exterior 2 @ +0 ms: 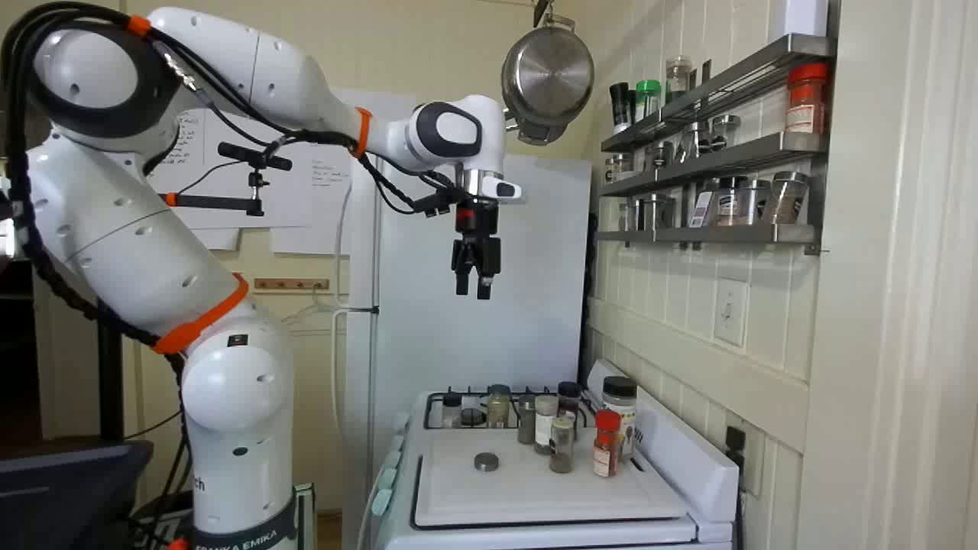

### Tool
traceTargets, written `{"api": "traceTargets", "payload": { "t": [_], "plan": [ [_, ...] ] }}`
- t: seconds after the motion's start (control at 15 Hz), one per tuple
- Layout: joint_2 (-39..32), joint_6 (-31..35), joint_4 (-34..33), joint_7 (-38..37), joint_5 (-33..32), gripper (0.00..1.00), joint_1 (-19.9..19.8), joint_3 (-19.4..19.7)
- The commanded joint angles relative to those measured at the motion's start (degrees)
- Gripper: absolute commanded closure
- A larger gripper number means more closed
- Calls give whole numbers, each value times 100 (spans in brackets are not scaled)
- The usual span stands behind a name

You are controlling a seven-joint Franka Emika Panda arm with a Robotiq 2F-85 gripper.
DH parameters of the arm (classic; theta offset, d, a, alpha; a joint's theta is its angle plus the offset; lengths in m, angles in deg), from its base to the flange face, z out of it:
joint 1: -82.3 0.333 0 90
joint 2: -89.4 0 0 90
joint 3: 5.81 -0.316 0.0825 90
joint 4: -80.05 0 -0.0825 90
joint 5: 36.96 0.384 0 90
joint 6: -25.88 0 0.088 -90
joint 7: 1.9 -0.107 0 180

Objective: Place the large jar from the stovetop on the topmost shelf.

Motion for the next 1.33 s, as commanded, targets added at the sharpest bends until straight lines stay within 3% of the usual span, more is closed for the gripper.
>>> {"api": "traceTargets", "payload": {
  "t": [0.0,0.8,1.07,1.27],
  "plan": [
    [-9,-17,-18,-16,-14,0,31,22],
    [-9,-17,-18,-16,-14,0,31,22],
    [-220,505,-106,-334,-494,0,-239,-8],
    [-386,1413,-3,-342,-693,0,-370,152]
  ]
}}
